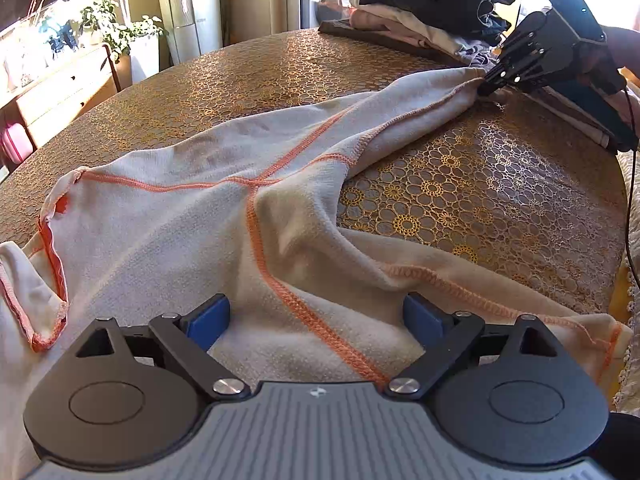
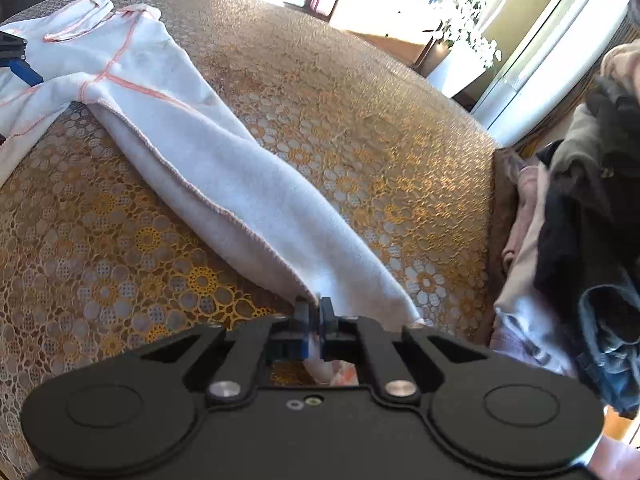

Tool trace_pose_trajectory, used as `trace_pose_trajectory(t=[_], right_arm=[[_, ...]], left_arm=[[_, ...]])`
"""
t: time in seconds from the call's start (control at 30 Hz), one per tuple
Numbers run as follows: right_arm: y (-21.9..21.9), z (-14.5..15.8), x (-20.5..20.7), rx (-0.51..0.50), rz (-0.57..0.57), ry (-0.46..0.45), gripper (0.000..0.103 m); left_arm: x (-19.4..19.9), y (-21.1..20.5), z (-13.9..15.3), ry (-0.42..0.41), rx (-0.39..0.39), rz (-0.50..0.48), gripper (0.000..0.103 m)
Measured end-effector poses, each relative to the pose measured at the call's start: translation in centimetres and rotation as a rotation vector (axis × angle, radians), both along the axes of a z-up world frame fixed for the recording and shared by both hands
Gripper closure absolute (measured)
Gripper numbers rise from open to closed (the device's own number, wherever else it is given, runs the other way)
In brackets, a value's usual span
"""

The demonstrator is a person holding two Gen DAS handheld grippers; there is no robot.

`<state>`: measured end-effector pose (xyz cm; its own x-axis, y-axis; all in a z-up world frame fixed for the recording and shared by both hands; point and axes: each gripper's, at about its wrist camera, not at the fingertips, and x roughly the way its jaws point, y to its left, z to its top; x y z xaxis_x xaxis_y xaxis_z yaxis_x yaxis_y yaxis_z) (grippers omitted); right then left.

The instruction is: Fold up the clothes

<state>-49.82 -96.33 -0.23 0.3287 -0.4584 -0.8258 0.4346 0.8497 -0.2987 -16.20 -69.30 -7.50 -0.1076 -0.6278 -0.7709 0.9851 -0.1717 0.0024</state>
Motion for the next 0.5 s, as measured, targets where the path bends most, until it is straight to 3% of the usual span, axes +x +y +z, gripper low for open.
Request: trace_pose_trajectory(t=[0.1,0.17,0.33,0.5], right_arm=[[2.5,1.4,-1.5,-0.063,0.046,-0.016,0.000],[4.0,0.7,-1.9,-0.041,0.092,0.021,0.000],[5.5,-2.1,-2.0,0.067,0.094,0.049,0.000],[4.0,-0.2,-3.6,0.209,0.028,-0.020,0.000]], left_arm=[[0.0,0.1,0.1,0.000,-0.002,0.005,0.009],[-0.1,0.1,0.1,-0.001,0.000,0.009,0.009],[-0.1,0.1,0.2,-0.002,0.004,0.017,0.009],[0.0,0.0,0.1,-0.002,0.005,0.019,0.008]])
